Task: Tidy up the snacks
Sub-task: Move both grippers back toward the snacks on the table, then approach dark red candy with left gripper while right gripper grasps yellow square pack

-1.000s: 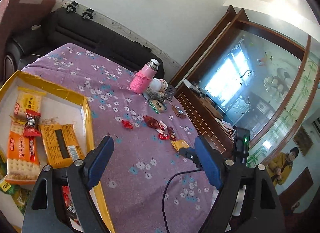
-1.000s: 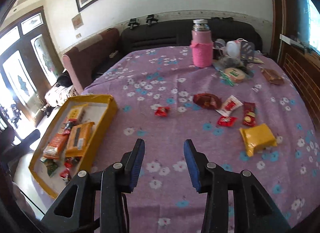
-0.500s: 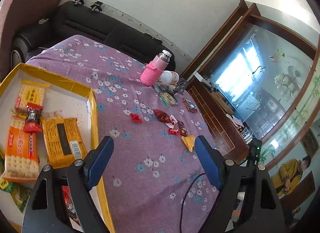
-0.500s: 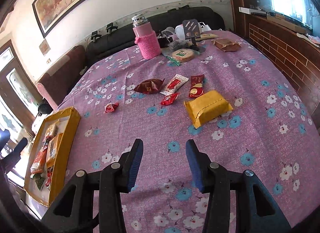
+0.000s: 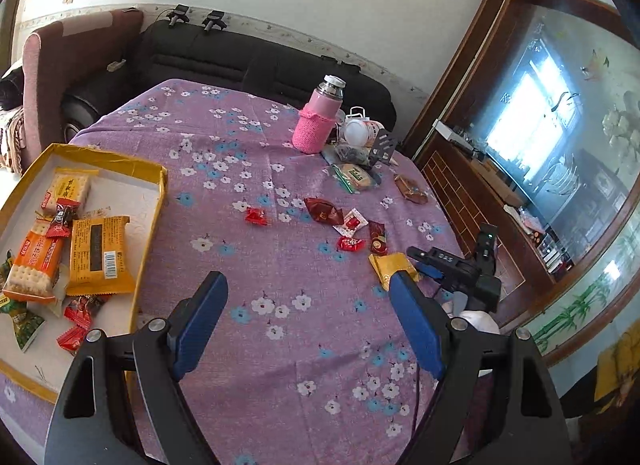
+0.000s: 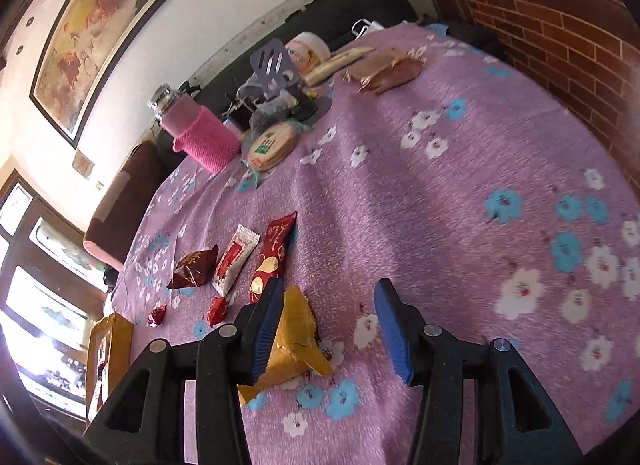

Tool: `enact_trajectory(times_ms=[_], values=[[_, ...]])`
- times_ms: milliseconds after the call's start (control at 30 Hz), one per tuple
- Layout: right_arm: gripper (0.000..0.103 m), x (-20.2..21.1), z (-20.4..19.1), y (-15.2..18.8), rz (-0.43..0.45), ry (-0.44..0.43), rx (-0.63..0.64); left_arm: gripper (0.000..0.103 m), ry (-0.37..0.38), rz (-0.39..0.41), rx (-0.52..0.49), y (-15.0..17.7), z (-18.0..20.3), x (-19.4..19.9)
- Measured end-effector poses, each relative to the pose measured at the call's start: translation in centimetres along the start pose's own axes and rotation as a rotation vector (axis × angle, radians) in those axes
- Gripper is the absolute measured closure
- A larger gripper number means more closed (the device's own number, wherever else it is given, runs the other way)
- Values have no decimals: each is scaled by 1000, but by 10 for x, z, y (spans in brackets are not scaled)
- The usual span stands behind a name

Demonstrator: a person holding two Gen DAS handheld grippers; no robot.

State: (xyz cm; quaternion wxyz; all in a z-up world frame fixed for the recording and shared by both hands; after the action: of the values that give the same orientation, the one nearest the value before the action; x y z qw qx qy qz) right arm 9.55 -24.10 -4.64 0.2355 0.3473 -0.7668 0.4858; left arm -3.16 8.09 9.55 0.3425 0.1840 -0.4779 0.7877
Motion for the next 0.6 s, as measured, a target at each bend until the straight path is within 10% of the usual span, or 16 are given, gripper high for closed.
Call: enact_trajectory(times_ms=[200,333,600], values=[[62,-16,-72,27,-61,-124,299,20,-64,6,10,8,5,-16],[65,2,-144,64,-125,-395,499,20,-82,-2,48,10,-1,-26],[62,9,-87,27,-45,-354,211,20,-61,-46,-27,21,1,-34]])
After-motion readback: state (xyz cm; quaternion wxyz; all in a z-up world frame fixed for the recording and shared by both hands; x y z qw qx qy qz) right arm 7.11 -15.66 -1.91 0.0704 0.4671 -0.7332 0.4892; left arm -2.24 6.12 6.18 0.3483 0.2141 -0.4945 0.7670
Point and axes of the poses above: each gripper's, at about its wrist camera, not at the fingertips, and x roughly against the way its jaws point, z to its right, y to its underside, the point moved 9 cm from there along -x, roughly the way its jaws point, and after that the axes turned 9 degrees about x, right-handed, at the moved point
